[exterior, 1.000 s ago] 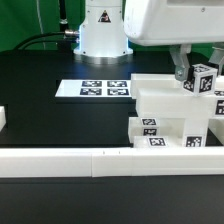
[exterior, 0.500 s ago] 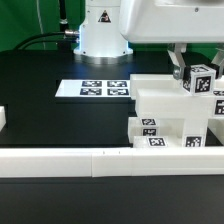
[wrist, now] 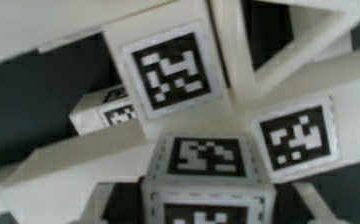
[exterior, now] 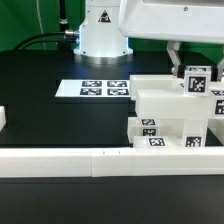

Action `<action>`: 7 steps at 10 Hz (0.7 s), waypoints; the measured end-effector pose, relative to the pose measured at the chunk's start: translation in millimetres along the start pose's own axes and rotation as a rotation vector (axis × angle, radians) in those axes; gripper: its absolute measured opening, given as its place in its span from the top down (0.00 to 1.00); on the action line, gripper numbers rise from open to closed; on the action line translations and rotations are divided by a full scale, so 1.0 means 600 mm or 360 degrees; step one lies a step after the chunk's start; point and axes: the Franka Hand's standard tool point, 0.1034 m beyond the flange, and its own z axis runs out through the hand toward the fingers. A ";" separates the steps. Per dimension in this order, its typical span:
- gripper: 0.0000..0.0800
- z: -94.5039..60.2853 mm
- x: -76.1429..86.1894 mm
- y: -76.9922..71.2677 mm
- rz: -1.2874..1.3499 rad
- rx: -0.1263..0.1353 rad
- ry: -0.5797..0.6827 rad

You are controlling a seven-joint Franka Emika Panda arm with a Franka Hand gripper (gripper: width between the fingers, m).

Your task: Assemble chair

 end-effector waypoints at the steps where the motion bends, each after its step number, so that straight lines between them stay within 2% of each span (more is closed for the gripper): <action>1: 0.64 0.000 0.000 -0.001 0.0164 0.0001 0.0006; 3: 0.64 0.000 0.000 -0.001 0.0436 -0.0001 0.0007; 6: 0.64 0.001 -0.001 -0.001 0.0485 -0.0002 0.0006; 7: 0.44 0.001 -0.001 -0.002 0.0428 -0.0001 0.0006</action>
Offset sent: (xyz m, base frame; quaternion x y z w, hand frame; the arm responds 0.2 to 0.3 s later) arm 0.0000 -0.0102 -0.0078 -0.0134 0.0154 0.1713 0.9850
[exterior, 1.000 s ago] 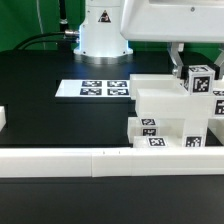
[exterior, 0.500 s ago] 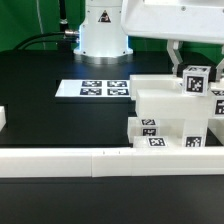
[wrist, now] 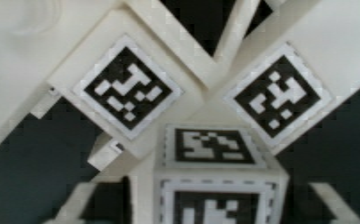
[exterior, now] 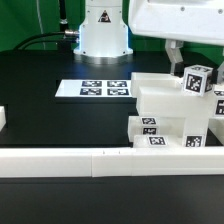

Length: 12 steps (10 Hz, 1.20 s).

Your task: Assemble chair

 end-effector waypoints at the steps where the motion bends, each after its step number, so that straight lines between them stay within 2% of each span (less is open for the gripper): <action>1: 0.24 -0.001 -0.001 -0.002 -0.0086 0.0003 0.0000; 4: 0.19 -0.006 -0.002 -0.007 -0.0487 0.0012 0.0006; 12: 0.19 0.009 -0.008 -0.002 -0.1359 0.0005 0.0009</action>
Offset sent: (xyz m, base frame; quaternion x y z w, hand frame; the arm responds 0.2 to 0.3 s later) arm -0.0013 0.0125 0.0142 0.0189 -0.0134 -0.1949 0.9805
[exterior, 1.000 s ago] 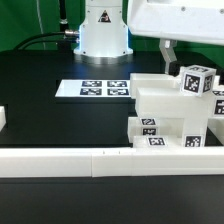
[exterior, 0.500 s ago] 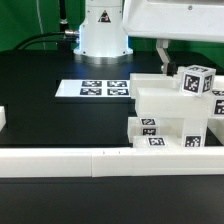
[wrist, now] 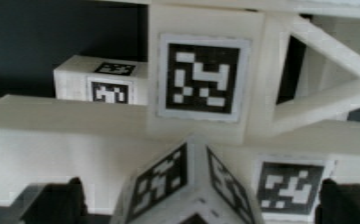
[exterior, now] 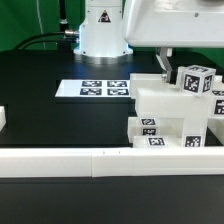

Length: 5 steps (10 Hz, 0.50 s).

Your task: Assemble chair

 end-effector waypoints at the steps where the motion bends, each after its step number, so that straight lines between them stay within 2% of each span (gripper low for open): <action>1: 0.19 -0.002 0.001 0.001 -0.0147 0.0000 0.0002; 4: 0.22 -0.004 0.005 0.004 -0.0279 -0.0002 0.0013; 5: 0.43 -0.003 0.004 0.004 -0.0276 -0.0002 0.0011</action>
Offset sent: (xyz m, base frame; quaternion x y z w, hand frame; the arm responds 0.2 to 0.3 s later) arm 0.0106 -0.0016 0.0097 -0.0241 0.0228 -0.0892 0.9955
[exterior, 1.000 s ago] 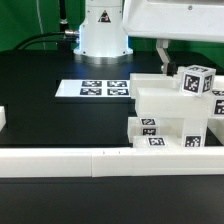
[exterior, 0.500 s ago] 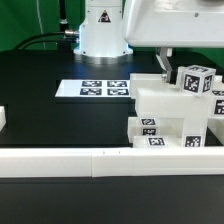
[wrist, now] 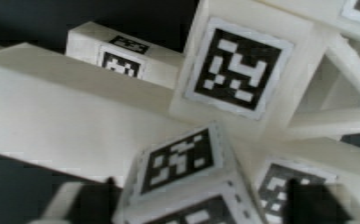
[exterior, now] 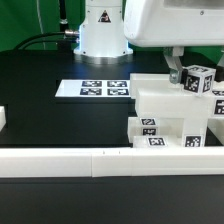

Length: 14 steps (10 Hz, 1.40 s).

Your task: Assemble chair

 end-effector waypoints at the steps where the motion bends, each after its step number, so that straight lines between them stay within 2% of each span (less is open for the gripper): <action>1: 0.65 0.000 0.000 0.000 0.0000 0.0000 0.0000; 4: 0.65 0.000 0.000 0.001 0.0044 0.0001 0.0000; 10: 0.64 0.001 0.000 0.004 0.0910 -0.0002 0.0012; 12: 0.64 0.000 0.003 -0.001 0.1232 0.0001 0.0018; 14: 0.64 0.001 0.002 0.001 0.1333 0.0003 0.0017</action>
Offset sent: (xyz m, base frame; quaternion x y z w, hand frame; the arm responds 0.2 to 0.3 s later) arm 0.0000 0.0000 0.0000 0.0000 0.0000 0.0000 1.0000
